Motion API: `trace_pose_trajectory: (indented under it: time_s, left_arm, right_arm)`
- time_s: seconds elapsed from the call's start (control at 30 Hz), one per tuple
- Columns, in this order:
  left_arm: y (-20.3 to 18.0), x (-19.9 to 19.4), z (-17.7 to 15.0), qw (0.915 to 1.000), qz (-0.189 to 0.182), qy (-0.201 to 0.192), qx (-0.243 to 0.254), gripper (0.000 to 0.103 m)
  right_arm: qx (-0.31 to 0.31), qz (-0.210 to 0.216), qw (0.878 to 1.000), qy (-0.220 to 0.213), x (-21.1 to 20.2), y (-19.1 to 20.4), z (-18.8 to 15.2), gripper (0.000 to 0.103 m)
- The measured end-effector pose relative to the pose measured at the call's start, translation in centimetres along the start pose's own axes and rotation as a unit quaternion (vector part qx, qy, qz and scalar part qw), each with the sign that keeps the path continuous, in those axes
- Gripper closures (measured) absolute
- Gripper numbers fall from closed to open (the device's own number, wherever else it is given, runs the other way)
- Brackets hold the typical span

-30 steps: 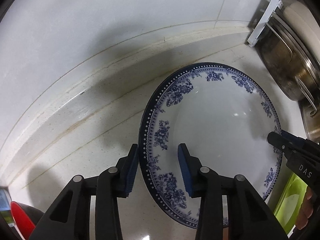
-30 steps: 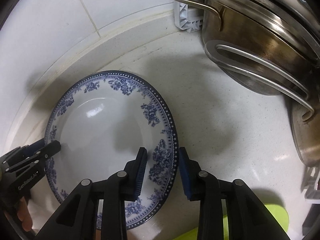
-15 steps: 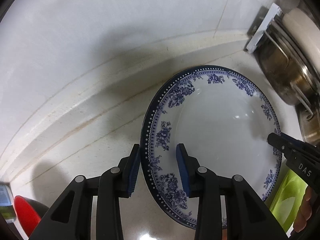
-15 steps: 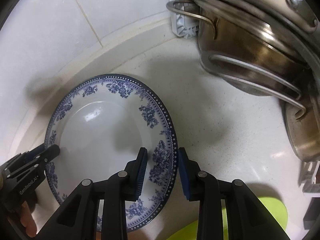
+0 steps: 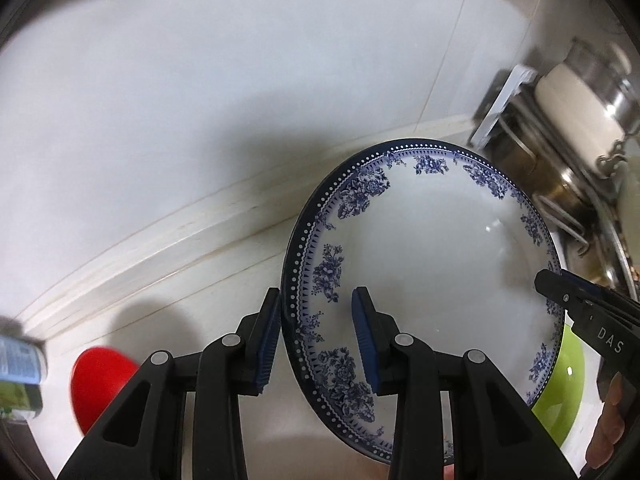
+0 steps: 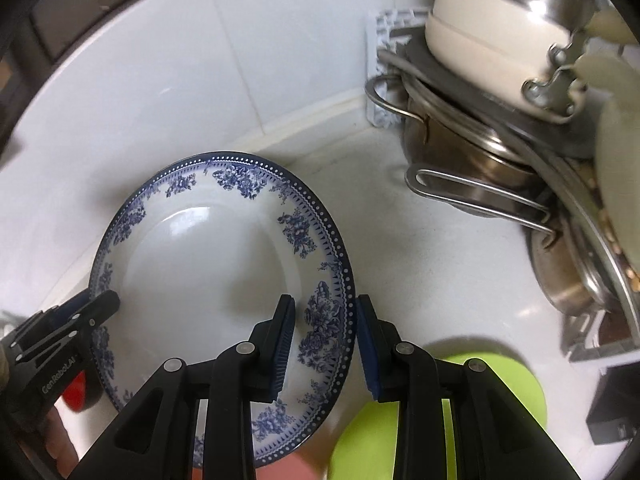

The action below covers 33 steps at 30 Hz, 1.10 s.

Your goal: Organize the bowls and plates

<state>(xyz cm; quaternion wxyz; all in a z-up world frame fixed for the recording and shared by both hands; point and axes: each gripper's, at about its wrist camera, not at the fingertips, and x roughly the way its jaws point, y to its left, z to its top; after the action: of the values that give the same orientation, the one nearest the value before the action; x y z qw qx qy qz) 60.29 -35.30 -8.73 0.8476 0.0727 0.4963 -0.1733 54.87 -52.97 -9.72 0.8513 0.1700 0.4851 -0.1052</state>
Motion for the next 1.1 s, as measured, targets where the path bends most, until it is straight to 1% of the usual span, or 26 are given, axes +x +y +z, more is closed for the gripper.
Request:
trace_pose_trajectory:
  time_s: [0.1,0.23,0.37,0.5,0.8,0.93,1.03,1.1]
  left_arm:
    - [0.6,-2.2,-1.1,0.9998,-0.001,-0.016,-0.01,0.068]
    - [1.9,-4.9,-2.7,0.9991,-0.001,-0.032,-0.026,0.068]
    - [3.9,-7.6,-4.8,0.998,0.003,-0.051,-0.037,0.068]
    - [6.1,-9.7,-7.3,0.9966,0.007,-0.056,-0.06,0.068]
    - [11.8,-15.2,-14.0,0.9886,0.045,-0.087,-0.114,0.068]
    - [14.6,-17.6,-17.7,0.9847,0.062,-0.096,-0.131,0.068]
    - [16.4,-19.1,-20.2,0.9815,0.067,-0.099,-0.149,0.068]
    - [17.6,-20.1,-21.9,0.9787,0.073,-0.103,-0.162,0.068]
  right_arm:
    - [-0.008,0.001,1.0,-0.013,-2.0,1.0,-0.9,0.071]
    - [-0.023,0.004,0.999,-0.029,-4.9,2.6,-3.0,0.071]
    - [-0.038,0.009,0.998,-0.04,-6.3,4.2,-4.6,0.071]
    - [-0.058,0.017,0.997,-0.047,-8.0,6.6,-6.9,0.071]
    - [-0.101,0.057,0.992,-0.044,-9.8,12.3,-12.1,0.071]
    - [-0.131,0.068,0.988,-0.049,-11.2,15.3,-14.7,0.071]
    - [-0.157,0.076,0.983,-0.055,-12.4,17.8,-17.0,0.071]
    - [-0.167,0.082,0.981,-0.057,-12.7,18.7,-18.0,0.071]
